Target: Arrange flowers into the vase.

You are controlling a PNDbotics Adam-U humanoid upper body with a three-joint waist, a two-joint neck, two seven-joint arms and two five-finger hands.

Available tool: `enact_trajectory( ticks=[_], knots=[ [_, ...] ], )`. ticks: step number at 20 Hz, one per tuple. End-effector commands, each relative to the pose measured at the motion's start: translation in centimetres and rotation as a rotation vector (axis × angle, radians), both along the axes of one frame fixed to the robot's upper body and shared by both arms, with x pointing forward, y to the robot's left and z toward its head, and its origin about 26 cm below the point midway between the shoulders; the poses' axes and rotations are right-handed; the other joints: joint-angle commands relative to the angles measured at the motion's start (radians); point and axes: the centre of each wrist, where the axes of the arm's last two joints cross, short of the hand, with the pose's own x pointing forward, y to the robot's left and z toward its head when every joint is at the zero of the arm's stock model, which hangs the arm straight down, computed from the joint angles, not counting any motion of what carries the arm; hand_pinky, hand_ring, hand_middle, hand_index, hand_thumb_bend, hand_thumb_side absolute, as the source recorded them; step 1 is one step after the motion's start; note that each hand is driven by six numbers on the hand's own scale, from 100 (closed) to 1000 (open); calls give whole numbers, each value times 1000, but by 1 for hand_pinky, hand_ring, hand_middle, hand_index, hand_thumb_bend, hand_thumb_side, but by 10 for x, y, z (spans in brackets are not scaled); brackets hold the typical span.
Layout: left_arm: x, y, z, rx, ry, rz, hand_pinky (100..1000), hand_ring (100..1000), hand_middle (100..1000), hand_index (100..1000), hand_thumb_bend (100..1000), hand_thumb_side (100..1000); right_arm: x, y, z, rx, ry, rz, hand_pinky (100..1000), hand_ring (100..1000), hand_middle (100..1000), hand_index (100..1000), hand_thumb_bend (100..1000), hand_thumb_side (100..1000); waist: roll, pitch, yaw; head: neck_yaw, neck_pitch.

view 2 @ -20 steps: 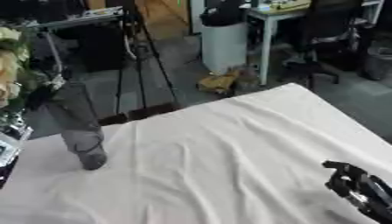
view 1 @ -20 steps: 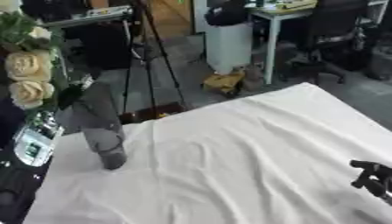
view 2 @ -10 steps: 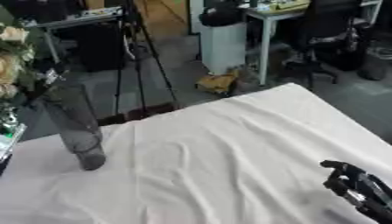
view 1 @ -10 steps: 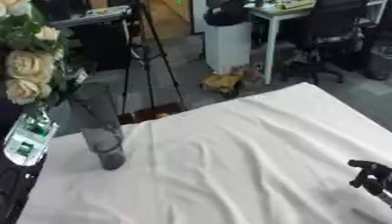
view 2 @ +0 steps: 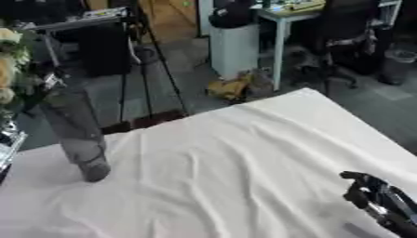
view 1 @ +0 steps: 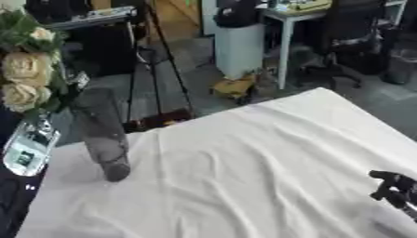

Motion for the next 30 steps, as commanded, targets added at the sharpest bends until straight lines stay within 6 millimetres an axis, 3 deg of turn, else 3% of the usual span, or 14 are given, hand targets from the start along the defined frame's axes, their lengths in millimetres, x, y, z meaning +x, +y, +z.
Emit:
enact_trajectory(
  ticks=[1, 14, 30],
  knots=[
    [1, 0, 15, 31, -34, 2, 625, 755, 590, 779, 1000, 879, 3, -3, 14, -27, -31, 3, 694, 980, 445, 830, 661, 744, -17, -25, 3, 2, -12],
    [-13, 8, 21, 68, -45, -26, 629, 757, 594, 780, 1000, 841, 1, -3, 13, -18, -27, -7, 694, 980, 443, 830, 653, 757, -18, -28, 29, -11, -11],
    [-22, 9, 6, 77, 9, -59, 632, 758, 596, 784, 1000, 842, 0, -3, 12, -13, -25, -16, 694, 980, 441, 829, 654, 755, -21, -27, 45, -20, -13]
  ],
)
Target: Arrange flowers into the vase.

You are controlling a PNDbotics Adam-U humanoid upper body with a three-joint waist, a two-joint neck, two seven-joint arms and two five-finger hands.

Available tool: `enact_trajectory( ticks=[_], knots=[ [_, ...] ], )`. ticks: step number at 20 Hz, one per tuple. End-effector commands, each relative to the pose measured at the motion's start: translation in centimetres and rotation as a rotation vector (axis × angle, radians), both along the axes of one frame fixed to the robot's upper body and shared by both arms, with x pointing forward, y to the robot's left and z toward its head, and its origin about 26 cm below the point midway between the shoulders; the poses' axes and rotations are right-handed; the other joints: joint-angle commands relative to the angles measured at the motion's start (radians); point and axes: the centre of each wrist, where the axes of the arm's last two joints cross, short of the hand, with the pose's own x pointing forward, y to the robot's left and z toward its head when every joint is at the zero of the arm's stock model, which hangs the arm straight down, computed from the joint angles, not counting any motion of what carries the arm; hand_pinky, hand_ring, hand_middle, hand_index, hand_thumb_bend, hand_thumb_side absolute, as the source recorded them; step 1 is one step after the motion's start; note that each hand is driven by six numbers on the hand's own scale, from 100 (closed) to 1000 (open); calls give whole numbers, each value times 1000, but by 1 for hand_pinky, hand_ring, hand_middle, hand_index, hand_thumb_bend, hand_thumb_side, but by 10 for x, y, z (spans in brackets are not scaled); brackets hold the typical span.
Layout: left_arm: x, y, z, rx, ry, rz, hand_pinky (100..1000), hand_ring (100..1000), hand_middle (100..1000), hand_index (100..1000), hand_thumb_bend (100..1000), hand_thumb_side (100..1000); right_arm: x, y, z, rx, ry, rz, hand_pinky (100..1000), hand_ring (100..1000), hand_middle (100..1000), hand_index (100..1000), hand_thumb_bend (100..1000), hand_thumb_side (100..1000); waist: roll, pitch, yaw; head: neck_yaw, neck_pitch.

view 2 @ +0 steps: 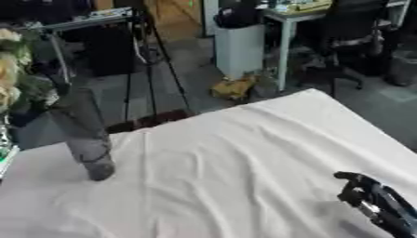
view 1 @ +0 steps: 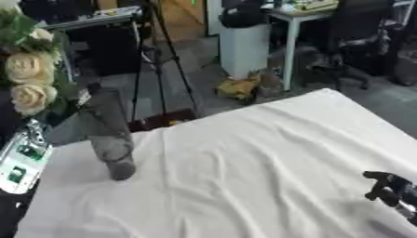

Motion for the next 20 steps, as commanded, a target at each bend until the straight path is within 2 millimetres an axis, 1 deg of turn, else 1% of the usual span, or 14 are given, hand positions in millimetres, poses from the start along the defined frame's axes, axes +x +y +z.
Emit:
enact_trajectory(
  ticks=[1, 5, 9, 10, 16, 20],
  knots=[
    [-3, 10, 20, 24, -44, 9, 632, 759, 596, 784, 1000, 842, 2, -4, 15, -21, -36, -6, 694, 980, 441, 829, 655, 754, -22, -27, 1, -2, -13],
    [-5, 10, 20, 25, -49, 5, 632, 759, 596, 784, 1000, 838, 2, -4, 15, -21, -37, -7, 694, 980, 441, 829, 656, 753, -23, -26, 2, -3, -12],
    [-9, 10, 21, 35, -67, -2, 633, 761, 601, 784, 1000, 821, 3, -4, 15, -21, -39, -6, 694, 979, 440, 829, 657, 750, -24, -23, 4, -4, -14],
    [-10, 10, 21, 36, -73, -5, 632, 762, 605, 784, 1000, 804, 3, -4, 15, -21, -40, -7, 694, 979, 440, 829, 658, 749, -24, -22, 6, -5, -14],
    [-23, 4, 22, 41, -120, -55, 632, 766, 610, 783, 1000, 768, 4, -4, 16, -19, -45, -7, 694, 979, 440, 828, 656, 752, -25, -18, 19, -6, -16],
    [-32, -1, 22, 37, -134, -89, 631, 767, 610, 783, 1000, 766, 4, -3, 16, -18, -46, -8, 694, 979, 440, 828, 655, 754, -26, -16, 26, -8, -17]
  ],
)
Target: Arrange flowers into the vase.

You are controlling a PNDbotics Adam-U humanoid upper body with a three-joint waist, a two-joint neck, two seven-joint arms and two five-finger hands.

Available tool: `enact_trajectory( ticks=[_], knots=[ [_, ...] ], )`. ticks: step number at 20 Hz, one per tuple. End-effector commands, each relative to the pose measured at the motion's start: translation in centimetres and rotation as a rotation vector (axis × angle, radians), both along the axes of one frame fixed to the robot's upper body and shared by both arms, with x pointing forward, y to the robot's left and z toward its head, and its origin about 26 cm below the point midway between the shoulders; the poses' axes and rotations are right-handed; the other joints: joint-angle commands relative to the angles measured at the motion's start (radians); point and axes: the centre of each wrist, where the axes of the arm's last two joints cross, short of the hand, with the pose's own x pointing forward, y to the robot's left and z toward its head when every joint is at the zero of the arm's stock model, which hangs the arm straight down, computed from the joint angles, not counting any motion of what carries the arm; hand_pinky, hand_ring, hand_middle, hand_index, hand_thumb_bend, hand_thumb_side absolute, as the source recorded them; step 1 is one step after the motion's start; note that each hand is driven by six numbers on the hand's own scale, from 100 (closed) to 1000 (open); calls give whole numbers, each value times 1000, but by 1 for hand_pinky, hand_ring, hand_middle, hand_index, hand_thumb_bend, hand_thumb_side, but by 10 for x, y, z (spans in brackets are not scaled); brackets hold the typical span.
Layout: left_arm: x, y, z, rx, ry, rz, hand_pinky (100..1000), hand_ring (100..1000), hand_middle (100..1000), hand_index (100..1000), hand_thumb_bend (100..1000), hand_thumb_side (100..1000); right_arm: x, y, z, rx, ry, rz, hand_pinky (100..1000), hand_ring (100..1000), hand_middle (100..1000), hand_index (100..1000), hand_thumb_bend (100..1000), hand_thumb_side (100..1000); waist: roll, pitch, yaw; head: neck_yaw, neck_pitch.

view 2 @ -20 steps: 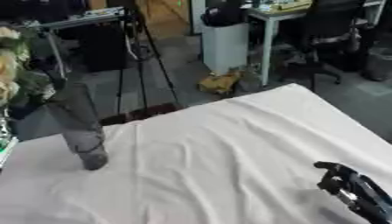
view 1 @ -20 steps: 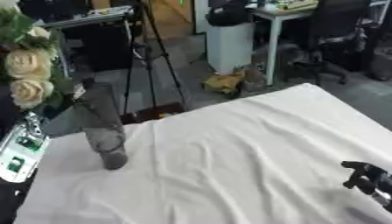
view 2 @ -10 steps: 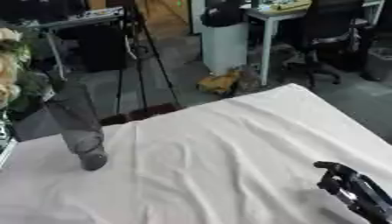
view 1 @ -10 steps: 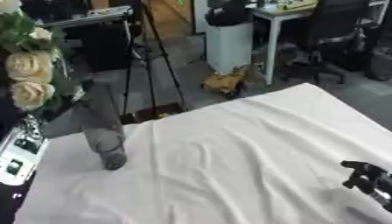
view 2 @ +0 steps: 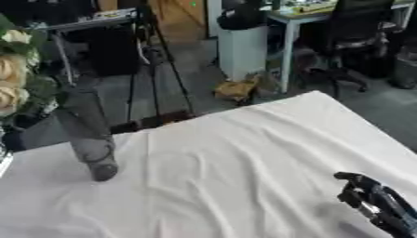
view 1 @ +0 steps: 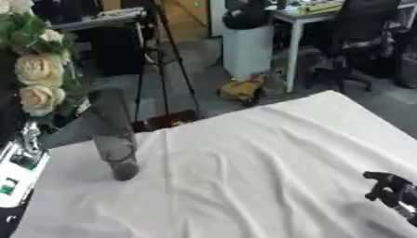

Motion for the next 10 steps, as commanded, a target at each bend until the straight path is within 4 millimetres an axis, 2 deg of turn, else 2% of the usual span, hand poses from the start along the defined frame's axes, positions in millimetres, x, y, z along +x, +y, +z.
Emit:
enact_trajectory(
  ticks=[1, 5, 6, 10],
  knots=[
    [-7, 5, 22, 23, -60, -9, 631, 767, 610, 783, 1000, 766, 4, -2, 16, -20, -42, -3, 694, 979, 440, 828, 655, 754, -22, -16, 2, -3, -10],
    [-9, 4, 23, 21, -61, -14, 630, 767, 610, 783, 1000, 765, 4, -2, 16, -20, -43, -3, 694, 979, 440, 828, 655, 754, -23, -15, 3, -3, -10],
    [-10, 2, 20, 11, -61, -21, 614, 765, 605, 779, 894, 771, 5, -2, 17, -18, -47, -5, 694, 979, 440, 828, 656, 752, -26, -10, 8, -6, -12],
    [-25, -1, 0, -49, -86, -49, 598, 768, 603, 778, 819, 760, 6, -2, 19, -13, -56, -10, 694, 978, 440, 828, 649, 762, -30, 0, 18, -9, -12]
  ],
)
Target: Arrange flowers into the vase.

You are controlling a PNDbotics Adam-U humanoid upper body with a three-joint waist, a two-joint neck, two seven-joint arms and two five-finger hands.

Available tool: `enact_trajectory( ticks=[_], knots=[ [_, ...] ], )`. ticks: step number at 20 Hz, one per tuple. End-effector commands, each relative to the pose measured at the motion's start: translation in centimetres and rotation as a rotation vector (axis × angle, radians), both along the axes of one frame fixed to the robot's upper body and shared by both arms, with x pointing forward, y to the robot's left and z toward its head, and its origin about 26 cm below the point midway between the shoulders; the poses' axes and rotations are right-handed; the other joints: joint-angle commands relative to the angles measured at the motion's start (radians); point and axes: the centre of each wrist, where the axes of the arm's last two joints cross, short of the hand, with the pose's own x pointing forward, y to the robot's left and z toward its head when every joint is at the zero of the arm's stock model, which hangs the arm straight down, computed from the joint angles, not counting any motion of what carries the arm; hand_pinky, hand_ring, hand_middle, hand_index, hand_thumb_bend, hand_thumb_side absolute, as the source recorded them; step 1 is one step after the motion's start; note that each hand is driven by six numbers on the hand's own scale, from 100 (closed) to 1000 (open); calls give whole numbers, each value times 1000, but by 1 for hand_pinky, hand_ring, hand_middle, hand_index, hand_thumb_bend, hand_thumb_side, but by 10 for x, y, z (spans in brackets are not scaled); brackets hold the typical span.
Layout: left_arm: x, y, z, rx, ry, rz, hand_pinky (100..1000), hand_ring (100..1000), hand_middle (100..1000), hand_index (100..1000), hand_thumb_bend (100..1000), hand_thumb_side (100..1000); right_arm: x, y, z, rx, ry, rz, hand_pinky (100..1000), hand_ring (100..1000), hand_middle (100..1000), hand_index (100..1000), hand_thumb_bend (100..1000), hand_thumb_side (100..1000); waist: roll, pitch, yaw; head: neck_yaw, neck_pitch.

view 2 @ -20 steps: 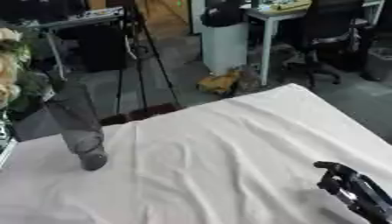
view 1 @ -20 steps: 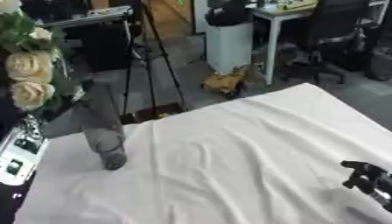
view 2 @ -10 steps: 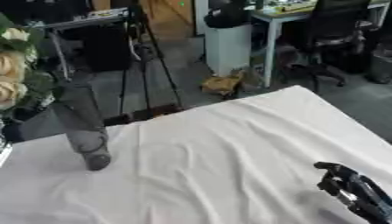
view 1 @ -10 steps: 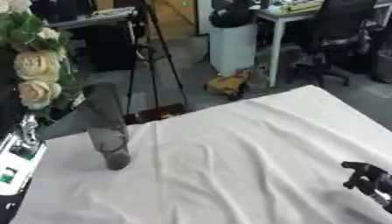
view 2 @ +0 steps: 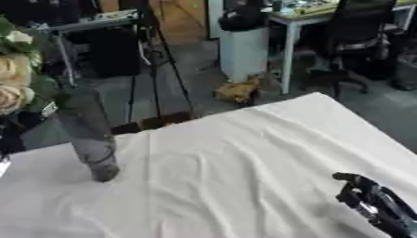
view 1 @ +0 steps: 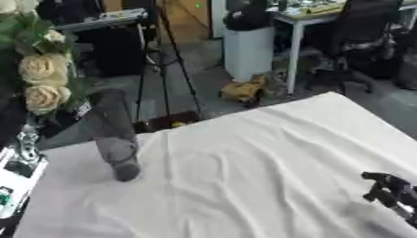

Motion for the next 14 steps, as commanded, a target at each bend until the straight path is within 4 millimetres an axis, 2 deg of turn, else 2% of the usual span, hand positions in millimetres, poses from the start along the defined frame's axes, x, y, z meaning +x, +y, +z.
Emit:
enact_trajectory(
  ticks=[1, 5, 14],
  knots=[
    [-12, 1, 6, -32, -73, -24, 597, 770, 604, 779, 806, 763, 4, -2, 15, -19, -45, -3, 693, 978, 440, 828, 648, 764, -22, -1, 2, -3, -9],
    [-20, 2, -6, -76, -81, -52, 588, 772, 604, 779, 787, 763, 5, -1, 15, -16, -46, -3, 693, 978, 440, 828, 648, 762, -24, 2, 9, -1, -7],
    [-30, -3, -16, -102, -92, -96, 583, 772, 603, 779, 759, 756, 5, 0, 14, -17, -45, 2, 693, 978, 438, 827, 650, 754, -26, 9, 36, 21, 1]
  ],
)
